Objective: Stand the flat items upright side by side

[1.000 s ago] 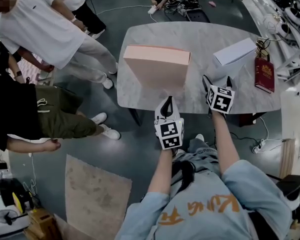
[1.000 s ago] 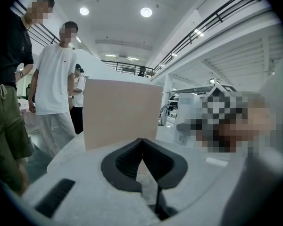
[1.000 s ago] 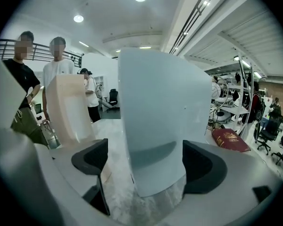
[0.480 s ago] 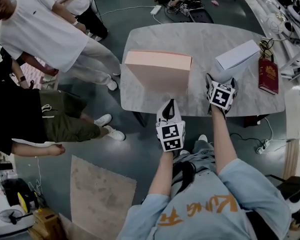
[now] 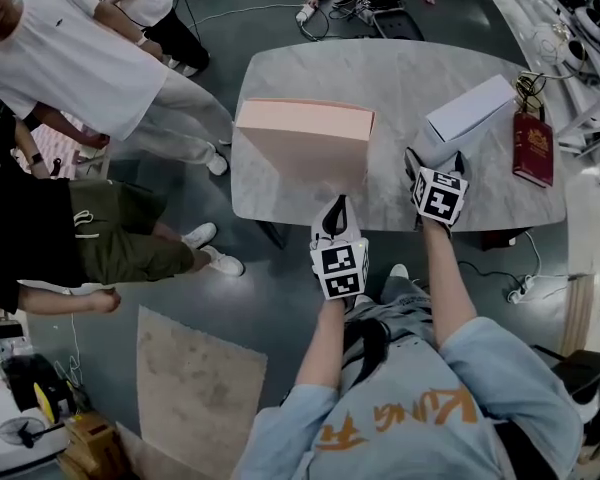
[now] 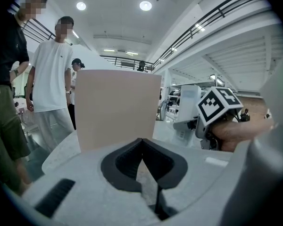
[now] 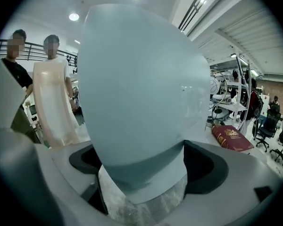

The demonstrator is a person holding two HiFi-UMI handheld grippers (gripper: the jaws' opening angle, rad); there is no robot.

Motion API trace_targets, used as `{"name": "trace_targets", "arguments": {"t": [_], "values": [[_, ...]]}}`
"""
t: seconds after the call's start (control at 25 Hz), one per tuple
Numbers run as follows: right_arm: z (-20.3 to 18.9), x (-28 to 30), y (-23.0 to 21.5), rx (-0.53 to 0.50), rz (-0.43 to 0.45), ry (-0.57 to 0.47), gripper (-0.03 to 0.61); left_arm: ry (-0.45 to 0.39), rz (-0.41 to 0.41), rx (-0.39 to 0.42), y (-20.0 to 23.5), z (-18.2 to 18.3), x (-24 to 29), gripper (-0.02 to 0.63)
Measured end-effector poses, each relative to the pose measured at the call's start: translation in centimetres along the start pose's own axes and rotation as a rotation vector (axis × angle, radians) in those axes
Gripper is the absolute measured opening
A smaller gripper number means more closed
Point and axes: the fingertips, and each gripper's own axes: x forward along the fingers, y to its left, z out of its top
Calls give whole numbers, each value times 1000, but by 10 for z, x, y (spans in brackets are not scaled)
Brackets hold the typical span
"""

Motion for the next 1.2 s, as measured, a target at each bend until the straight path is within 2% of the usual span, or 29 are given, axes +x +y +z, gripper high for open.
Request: {"name": "trace_targets", "arguments": {"t": [0.32, 1.2], "values": [[0, 0, -3, -52, 120, -27, 514, 19, -13, -7, -19, -5, 11, 12], [4, 4, -15, -156, 433, -96, 512, 65, 30, -34, -68, -13, 45, 12]]}}
